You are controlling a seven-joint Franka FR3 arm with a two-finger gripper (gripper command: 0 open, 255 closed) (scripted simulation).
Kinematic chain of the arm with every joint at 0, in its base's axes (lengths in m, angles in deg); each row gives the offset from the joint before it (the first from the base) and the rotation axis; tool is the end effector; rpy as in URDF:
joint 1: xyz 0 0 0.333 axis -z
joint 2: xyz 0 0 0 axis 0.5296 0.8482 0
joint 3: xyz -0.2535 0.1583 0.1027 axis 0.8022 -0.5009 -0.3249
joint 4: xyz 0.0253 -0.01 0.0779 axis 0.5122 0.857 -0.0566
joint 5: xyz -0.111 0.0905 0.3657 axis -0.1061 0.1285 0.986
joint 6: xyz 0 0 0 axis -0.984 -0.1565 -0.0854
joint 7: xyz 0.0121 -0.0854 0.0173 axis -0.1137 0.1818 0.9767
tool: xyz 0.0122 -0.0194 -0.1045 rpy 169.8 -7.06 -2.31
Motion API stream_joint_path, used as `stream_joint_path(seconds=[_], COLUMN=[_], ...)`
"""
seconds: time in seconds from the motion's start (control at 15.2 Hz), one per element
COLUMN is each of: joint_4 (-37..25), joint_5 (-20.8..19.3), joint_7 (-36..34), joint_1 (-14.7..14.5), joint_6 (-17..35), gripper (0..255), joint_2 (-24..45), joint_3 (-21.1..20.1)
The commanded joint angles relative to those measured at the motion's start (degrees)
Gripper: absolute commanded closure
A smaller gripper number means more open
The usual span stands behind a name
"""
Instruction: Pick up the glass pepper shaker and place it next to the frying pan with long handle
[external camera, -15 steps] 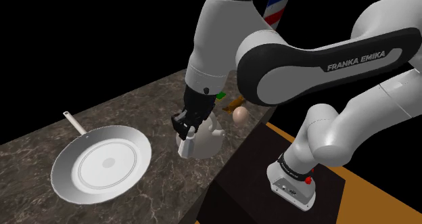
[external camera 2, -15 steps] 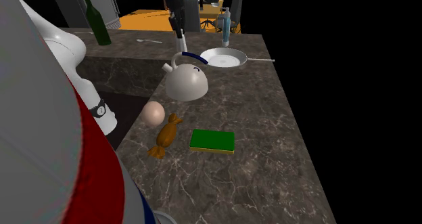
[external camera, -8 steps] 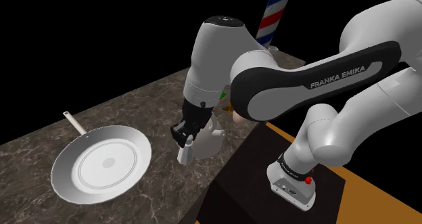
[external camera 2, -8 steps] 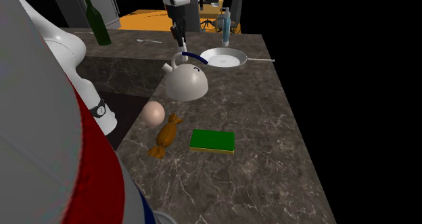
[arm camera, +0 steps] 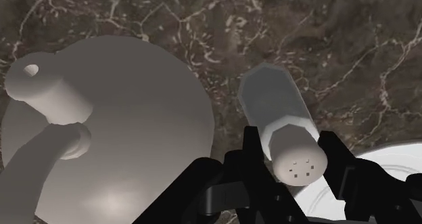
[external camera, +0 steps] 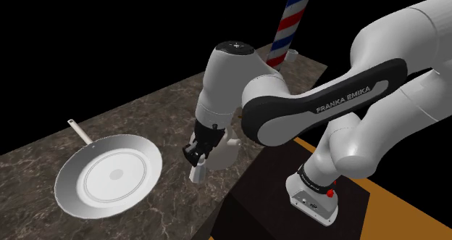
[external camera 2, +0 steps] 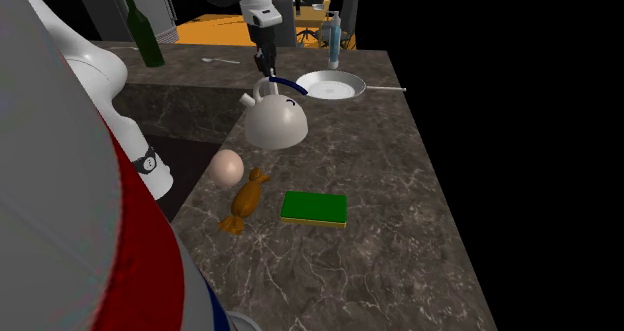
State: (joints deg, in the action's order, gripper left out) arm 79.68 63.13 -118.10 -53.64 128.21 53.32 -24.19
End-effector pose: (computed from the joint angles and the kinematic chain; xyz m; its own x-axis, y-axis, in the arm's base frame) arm 0.2899 0.3458 0.4025 0.9982 0.0187 0.0567 0.0238 -0.9955 -0.0921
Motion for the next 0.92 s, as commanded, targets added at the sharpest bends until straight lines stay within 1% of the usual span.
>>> stream_joint_path(seconds=[0.0,0.2,0.73,0.79,0.86], joint_4=[0.84,2.12,2.12,2.12,2.12], joint_5=[-0.22,-0.6,-0.61,-0.61,-0.61], joint_7=[-0.17,-0.5,-0.5,-0.5,-0.5], joint_1=[0.12,0.3,0.3,0.3,0.3], joint_6=[1.93,4.84,4.84,4.84,4.84], gripper=[255,255,255,0,0], joint_2=[1.09,2.79,2.79,2.79,2.79], joint_3=[-0.36,-0.91,-0.9,-0.9,-0.9])
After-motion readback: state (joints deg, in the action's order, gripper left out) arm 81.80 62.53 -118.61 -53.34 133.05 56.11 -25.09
